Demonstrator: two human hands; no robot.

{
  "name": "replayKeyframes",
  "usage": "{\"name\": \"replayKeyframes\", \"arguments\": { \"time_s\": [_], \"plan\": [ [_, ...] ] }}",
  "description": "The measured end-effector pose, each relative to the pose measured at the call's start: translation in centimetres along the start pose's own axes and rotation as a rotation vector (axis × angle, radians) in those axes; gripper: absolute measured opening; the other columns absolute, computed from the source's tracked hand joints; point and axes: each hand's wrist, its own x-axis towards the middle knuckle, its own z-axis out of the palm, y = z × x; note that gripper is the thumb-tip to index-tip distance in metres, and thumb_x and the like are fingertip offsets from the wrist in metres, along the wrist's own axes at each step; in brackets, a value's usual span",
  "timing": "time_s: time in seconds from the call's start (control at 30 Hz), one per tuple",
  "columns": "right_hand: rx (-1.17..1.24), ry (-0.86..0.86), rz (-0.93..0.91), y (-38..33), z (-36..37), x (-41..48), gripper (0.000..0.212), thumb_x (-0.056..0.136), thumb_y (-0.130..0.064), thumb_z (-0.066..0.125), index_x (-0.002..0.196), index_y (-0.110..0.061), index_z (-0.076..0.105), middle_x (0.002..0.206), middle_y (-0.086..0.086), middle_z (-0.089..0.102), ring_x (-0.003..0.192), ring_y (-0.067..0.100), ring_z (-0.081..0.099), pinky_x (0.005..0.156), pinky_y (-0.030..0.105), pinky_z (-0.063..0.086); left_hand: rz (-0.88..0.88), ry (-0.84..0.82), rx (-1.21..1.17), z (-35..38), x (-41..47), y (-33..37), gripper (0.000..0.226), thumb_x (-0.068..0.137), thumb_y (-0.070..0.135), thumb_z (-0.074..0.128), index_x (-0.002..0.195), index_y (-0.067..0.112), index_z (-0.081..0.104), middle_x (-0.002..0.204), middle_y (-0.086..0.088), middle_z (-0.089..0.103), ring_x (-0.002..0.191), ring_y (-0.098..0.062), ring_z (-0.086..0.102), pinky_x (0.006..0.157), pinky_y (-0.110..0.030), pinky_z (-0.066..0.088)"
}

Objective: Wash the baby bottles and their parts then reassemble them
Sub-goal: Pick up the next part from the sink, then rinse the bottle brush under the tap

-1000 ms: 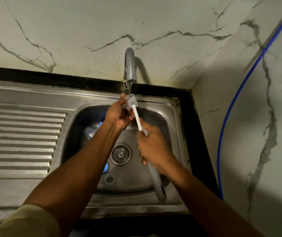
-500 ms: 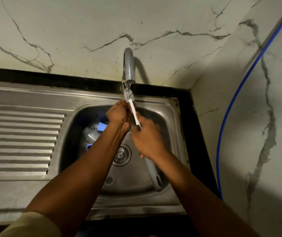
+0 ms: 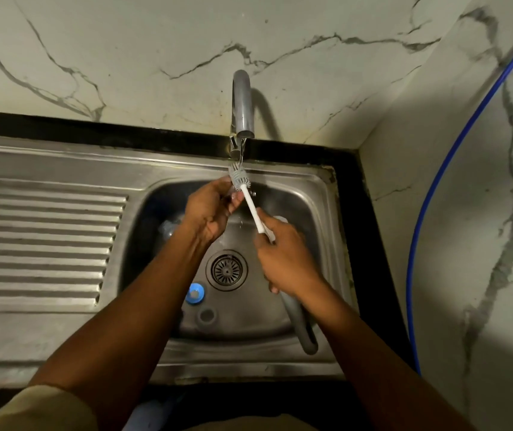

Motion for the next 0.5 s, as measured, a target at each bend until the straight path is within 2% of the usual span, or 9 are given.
{"name": "replayKeyframes", "arguments": {
  "time_s": [0.03,0.1,0.17,0.2,0.23,0.3,0.4,0.5],
  "plan": [
    [0.013,-0.01,0.026,0.6,0.1,-0.1,0.055,0.099,-0.018,0.042,0.148,-0.042,0.04,0.09,0.002,0.06,0.057,0.019,0.06,0.041,0.033,0.053,-0.031,-0.005,0.065,-1.2,0.1,-1.0,0.019,0.095,-0.002,0.054,0.109,-0.003,0.067,0.098,-0.019,0.073,0.075,-0.019,0.07,0.064,-0.024,0.057],
    [0.034,0.004,0.08,1.9,0.3,-0.1,0.057,0.099,-0.016,0.042,0.148,-0.044,0.04,0.088,0.007,0.061,0.049,0.018,0.057,0.038,0.031,0.052,-0.086,0.003,0.351,-3.8,0.0,-3.9,0.019,0.093,-0.003,0.056,0.11,-0.004,0.066,0.099,-0.025,0.067,0.071,-0.02,0.066,0.067,-0.03,0.057],
    [0.088,0.028,0.123,3.0,0.2,0.1,0.056,0.099,-0.016,0.042,0.148,-0.043,0.042,0.077,0.007,0.059,0.045,0.018,0.054,0.038,0.028,0.048,-0.102,-0.031,0.861,-6.0,-0.8,-6.7,0.007,0.091,-0.001,0.065,0.094,0.001,0.07,0.09,-0.023,0.068,0.066,-0.021,0.065,0.071,-0.037,0.057],
    [0.118,0.037,0.139,3.5,0.0,0.2,0.056,0.099,-0.016,0.042,0.148,-0.043,0.042,0.071,0.005,0.057,0.044,0.018,0.052,0.039,0.028,0.047,-0.105,-0.1,1.148,-7.1,-1.1,-8.0,0.003,0.088,0.002,0.071,0.089,0.004,0.071,0.086,-0.018,0.069,0.066,-0.02,0.065,0.068,-0.035,0.058],
    [0.138,0.049,0.147,3.9,-0.2,0.3,0.057,0.098,-0.015,0.042,0.148,-0.042,0.041,0.068,0.003,0.054,0.043,0.018,0.051,0.041,0.028,0.046,-0.108,-0.194,1.419,-7.8,-1.5,-9.1,0.005,0.085,0.006,0.075,0.09,0.006,0.073,0.086,-0.014,0.069,0.068,-0.019,0.065,0.065,-0.03,0.055],
    [0.166,0.071,0.154,4.3,-0.8,0.5,0.056,0.098,-0.015,0.042,0.148,-0.04,0.043,0.062,0.001,0.05,0.039,0.017,0.047,0.041,0.027,0.043,-0.073,-0.376,1.86,-9.0,-1.9,-11.1,0.015,0.085,0.014,0.075,0.098,0.006,0.075,0.1,-0.011,0.07,0.086,-0.022,0.068,0.071,-0.026,0.051],
    [0.211,0.083,0.18,4.8,-1.1,0.6,0.051,0.1,-0.017,0.043,0.147,-0.037,0.045,0.065,-0.002,0.05,0.037,0.012,0.045,0.038,0.025,0.041,-0.039,-0.458,2.202,-9.7,-2.3,-13.0,0.02,0.09,0.016,0.063,0.105,0.005,0.069,0.115,-0.015,0.068,0.105,-0.029,0.066,0.086,-0.037,0.053],
    [0.224,0.08,0.179,4.9,-0.9,0.6,0.05,0.1,-0.017,0.043,0.145,-0.037,0.048,0.072,0.0,0.048,0.04,0.013,0.045,0.039,0.026,0.041,0.003,-0.486,2.391,-10.1,-2.8,-14.1,0.024,0.093,0.017,0.059,0.115,0.008,0.064,0.12,-0.013,0.066,0.113,-0.029,0.064,0.093,-0.039,0.049]
  ]
}}
